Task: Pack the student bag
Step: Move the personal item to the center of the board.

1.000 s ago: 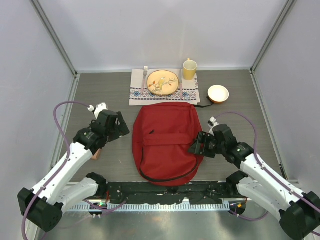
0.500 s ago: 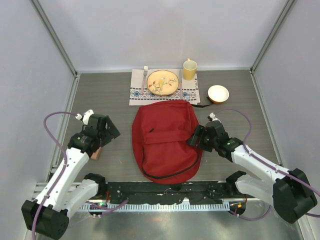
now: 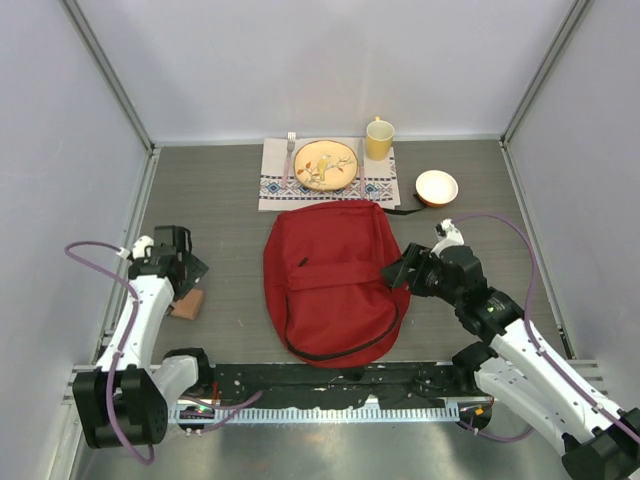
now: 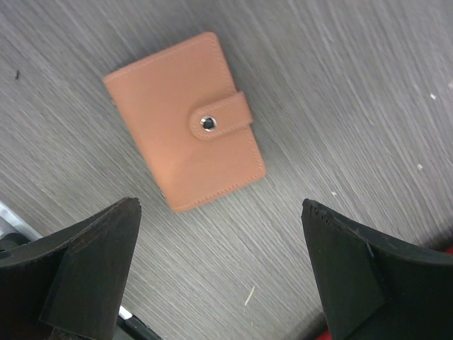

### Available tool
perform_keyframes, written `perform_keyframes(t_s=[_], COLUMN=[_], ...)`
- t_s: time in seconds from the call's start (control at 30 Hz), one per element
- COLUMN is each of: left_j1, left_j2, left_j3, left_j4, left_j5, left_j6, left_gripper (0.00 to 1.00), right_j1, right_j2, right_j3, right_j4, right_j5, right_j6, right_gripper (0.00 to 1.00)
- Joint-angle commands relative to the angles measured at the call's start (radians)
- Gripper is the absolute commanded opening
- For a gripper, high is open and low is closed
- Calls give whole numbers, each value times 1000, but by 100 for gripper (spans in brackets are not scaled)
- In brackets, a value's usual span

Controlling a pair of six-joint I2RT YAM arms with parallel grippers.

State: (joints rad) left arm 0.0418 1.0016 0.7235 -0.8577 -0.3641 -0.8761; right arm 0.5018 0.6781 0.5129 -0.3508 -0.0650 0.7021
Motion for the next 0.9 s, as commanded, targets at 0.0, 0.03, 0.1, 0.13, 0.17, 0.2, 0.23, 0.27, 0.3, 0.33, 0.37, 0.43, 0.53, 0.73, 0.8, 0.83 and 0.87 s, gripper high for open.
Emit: perform_keyframes(t_s=[0.0,0.03,0.1,0.13,0.17,0.2,0.23,0.27,0.3,0.33,0.37,0.43,0.53,0.73,0.8,0.83,0.87], left_j1=[70,88,104,124,130,141,150,153,156,164,170,185,196,202,201,201,202], left_j2=[61,87,107,117,135,146,155,176,186,196,216,238,279,328,341,342,345], left_j3=[8,10,1,-6,-18,-24,-29,-35,-38,-41,-45,-49,-42,-50,-61,-73,-79], left_j4=[-3,-6,6,29,40,52,74,80,88,107,115,146,169,206,229,239,255], left_j5=[-33,-42,-36,-18,-6,7,16,16,16,14,20,31,39,37,59,68,82], left_j6=[-37,-35,-31,-26,-23,-18,-17,-17,-14,-11,-11,-1,5,23,29,35,38], left_gripper=[100,100,100,100,100,100,99,100,100,100,100,100,99,100,100,100,100], right_j1=[-5,-5,-5,-5,-5,-5,-5,-5,-5,-5,-5,-6,-5,-5,-5,-5,-5], right_j2=[-31,-32,-31,-28,-26,-25,-20,-18,-17,-15,-15,-15,-12,-8,0,3,6], right_j3=[50,58,65,70,72,73,76,78,78,79,78,76,75,73,75,76,76], right_j4=[-60,-71,-79,-80,-82,-82,-80,-82,-80,-82,-80,-80,-82,-80,-79,-77,-76], right_j5=[-6,-7,-6,-6,-7,-7,-10,-10,-13,-12,-12,-13,-13,-15,-15,-19,-19], right_j6=[-42,-47,-62,-65,-67,-72,-73,-73,-76,-78,-78,-78,-76,-75,-75,-75,-75], right_gripper=[76,76,77,77,77,77,77,77,77,77,77,77,77,77,77,77,77])
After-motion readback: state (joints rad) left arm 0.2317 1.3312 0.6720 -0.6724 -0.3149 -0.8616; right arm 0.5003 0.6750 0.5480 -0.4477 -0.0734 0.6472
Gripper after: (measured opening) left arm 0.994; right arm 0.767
